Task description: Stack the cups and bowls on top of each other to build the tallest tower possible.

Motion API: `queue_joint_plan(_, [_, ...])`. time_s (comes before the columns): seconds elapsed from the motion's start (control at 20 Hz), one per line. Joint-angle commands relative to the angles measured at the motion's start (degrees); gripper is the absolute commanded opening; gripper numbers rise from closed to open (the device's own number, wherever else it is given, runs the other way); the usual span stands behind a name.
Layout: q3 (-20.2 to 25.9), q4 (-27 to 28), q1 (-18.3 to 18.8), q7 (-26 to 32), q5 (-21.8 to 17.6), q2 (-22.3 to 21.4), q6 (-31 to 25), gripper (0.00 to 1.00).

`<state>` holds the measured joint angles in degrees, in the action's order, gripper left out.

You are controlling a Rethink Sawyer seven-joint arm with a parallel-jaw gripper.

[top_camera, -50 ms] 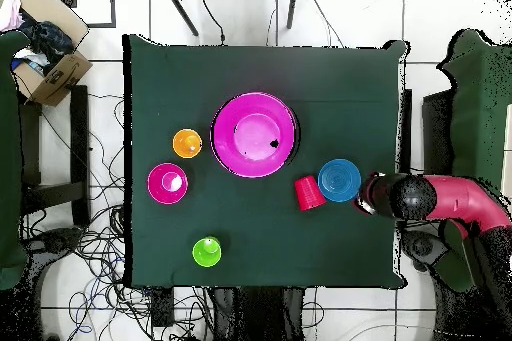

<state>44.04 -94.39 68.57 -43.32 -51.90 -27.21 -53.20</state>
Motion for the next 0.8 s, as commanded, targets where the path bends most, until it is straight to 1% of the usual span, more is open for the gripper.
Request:
queue_joint_plan(0.05, [3.7,-3.8,0.0,20.4,0.6,2.7,-1.3,1.0])
queue_joint_plan(0.15, [5.0,-4.5,0.9,22.8,0.8,3.5,-1.0,1.0])
queue_joint_plan(0.35, [6.3,-4.6,1.1,26.4,-0.5,4.2,-1.7,1.0])
queue_joint_plan(0.45, [7.6,-4.8,1.6,29.7,-0.4,5.0,-2.6,1.0])
queue_joint_plan(0.55, [8.4,-5.0,1.9,33.7,-1.1,5.1,-3.1,1.0])
queue_joint_plan(0.7, [8.4,-5.2,2.0,38.7,-0.1,5.8,-7.1,1.0])
queue_joint_plan(0.8, [8.7,-5.7,2.0,40.1,-0.8,5.6,-5.9,1.0])
